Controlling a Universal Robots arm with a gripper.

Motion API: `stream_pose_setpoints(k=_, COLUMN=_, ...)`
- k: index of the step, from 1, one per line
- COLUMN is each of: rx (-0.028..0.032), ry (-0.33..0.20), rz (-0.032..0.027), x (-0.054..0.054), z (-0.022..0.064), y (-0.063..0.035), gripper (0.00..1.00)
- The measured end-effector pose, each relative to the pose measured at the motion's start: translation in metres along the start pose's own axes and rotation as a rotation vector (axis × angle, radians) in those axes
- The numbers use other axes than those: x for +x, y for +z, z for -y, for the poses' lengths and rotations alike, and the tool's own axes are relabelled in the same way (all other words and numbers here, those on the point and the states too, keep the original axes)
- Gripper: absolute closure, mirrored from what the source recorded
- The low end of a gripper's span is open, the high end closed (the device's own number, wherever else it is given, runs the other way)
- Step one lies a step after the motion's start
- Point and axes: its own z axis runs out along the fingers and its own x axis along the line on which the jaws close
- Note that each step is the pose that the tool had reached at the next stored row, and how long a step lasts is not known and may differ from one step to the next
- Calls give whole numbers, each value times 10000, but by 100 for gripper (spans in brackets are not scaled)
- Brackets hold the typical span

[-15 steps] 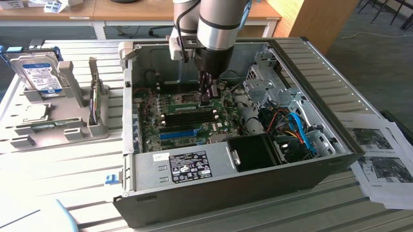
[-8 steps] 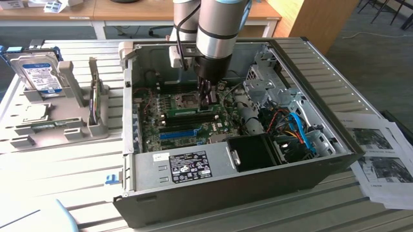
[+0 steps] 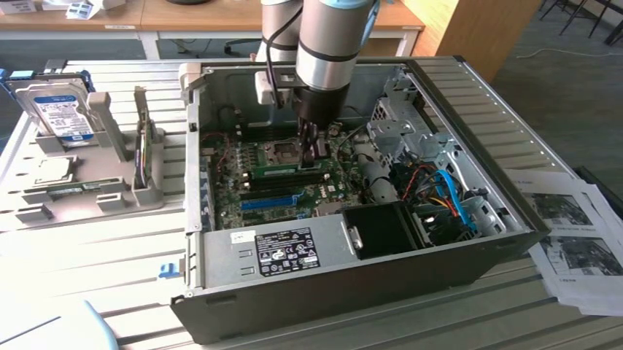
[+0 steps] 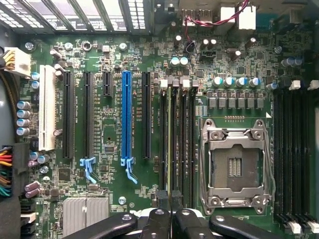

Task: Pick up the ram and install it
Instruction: 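Insert the ram into the slot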

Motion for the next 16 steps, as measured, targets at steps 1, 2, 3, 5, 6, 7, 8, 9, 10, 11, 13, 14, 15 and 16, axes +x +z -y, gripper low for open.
stream_pose_setpoints(k=1, rx=0, ry=0, rz=-1, x=0, z=0, y=3, gripper=89)
stream_pose_setpoints(k=2, rx=-1, ry=-1, rz=-1, x=0, z=0, y=4, gripper=89)
stream_pose_setpoints(k=3, rx=-1, ry=0, rz=-2, x=0, z=0, y=4, gripper=89)
stream_pose_setpoints(k=5, rx=-1, ry=0, rz=-1, x=0, z=0, y=5, gripper=89)
stream_pose_setpoints(k=6, rx=0, ry=0, rz=-1, x=0, z=0, y=5, gripper=89)
stream_pose_setpoints(k=7, rx=0, ry=1, rz=0, x=0, z=-1, y=6, gripper=89)
stream_pose_setpoints(k=8, rx=0, ry=2, rz=1, x=0, z=-5, y=6, gripper=89)
stream_pose_setpoints(k=9, rx=1, ry=1, rz=1, x=0, z=-9, y=6, gripper=89)
stream_pose_setpoints(k=10, rx=1, ry=0, rz=1, x=0, z=-12, y=6, gripper=89)
stream_pose_setpoints(k=11, rx=1, ry=0, rz=1, x=0, z=-17, y=7, gripper=89)
stream_pose_setpoints(k=13, rx=0, ry=0, rz=0, x=1, z=-25, y=6, gripper=89)
stream_pose_setpoints(k=14, rx=0, ry=1, rz=0, x=1, z=-29, y=7, gripper=89)
stream_pose_setpoints(k=15, rx=0, ry=-1, rz=1, x=1, z=-31, y=7, gripper=89)
stream_pose_setpoints(k=16, rx=0, ry=-1, rz=0, x=1, z=-31, y=7, gripper=89)
